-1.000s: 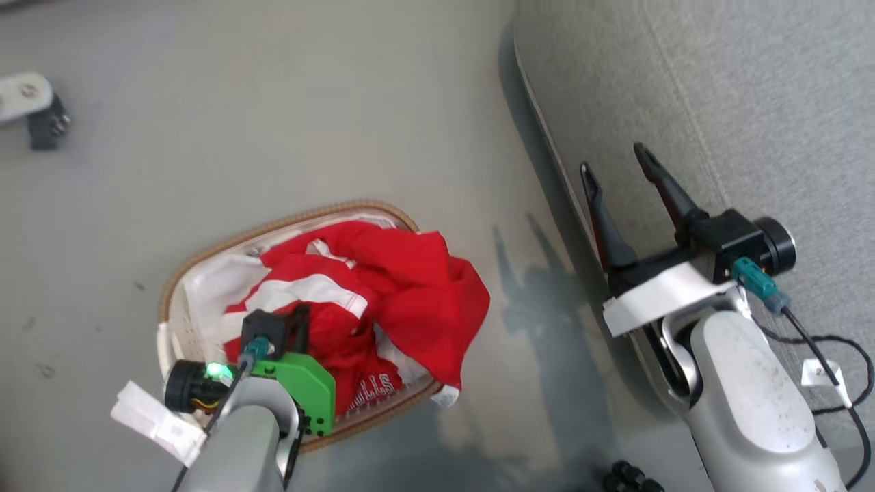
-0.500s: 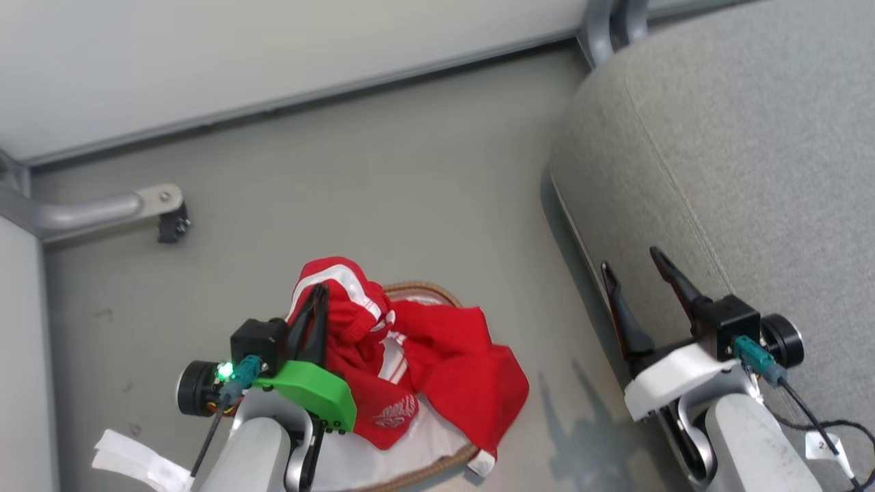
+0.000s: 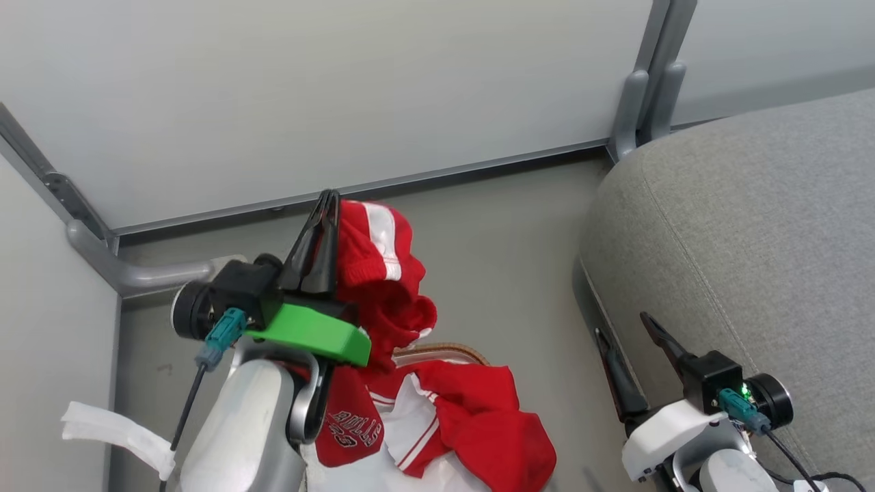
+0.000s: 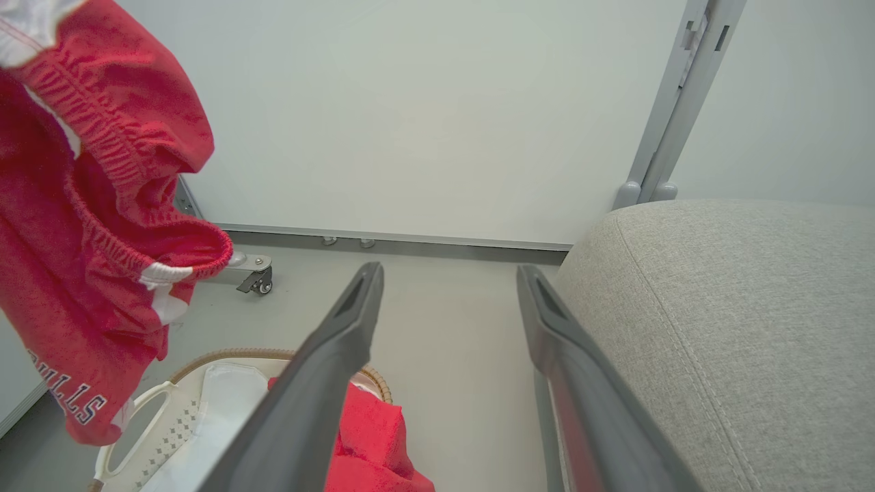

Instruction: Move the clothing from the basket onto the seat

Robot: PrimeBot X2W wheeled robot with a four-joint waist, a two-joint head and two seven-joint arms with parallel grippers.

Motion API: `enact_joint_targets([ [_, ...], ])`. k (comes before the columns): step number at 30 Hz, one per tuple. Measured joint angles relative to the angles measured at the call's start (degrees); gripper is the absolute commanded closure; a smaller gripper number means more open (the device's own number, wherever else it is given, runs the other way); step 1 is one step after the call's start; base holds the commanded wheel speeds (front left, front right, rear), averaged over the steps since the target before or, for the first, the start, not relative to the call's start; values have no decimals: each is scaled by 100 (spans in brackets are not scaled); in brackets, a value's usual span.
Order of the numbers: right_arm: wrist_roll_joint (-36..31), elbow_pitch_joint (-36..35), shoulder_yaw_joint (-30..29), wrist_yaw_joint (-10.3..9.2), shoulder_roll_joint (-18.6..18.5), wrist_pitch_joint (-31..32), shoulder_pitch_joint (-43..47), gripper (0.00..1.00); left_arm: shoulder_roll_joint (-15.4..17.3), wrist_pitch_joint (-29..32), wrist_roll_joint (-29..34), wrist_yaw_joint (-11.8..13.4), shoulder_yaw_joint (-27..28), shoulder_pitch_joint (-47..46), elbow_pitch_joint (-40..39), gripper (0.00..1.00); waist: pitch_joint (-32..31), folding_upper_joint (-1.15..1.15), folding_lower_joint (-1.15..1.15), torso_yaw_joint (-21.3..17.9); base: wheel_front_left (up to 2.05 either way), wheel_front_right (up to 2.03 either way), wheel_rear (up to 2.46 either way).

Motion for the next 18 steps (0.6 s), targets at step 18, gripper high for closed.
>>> enact_joint_targets([
  [18,296,98,1942,0,-185,0,-433,0,-1,0,-233,122,-945,-349,-342,100,-127,0,0,468,0,0,0],
])
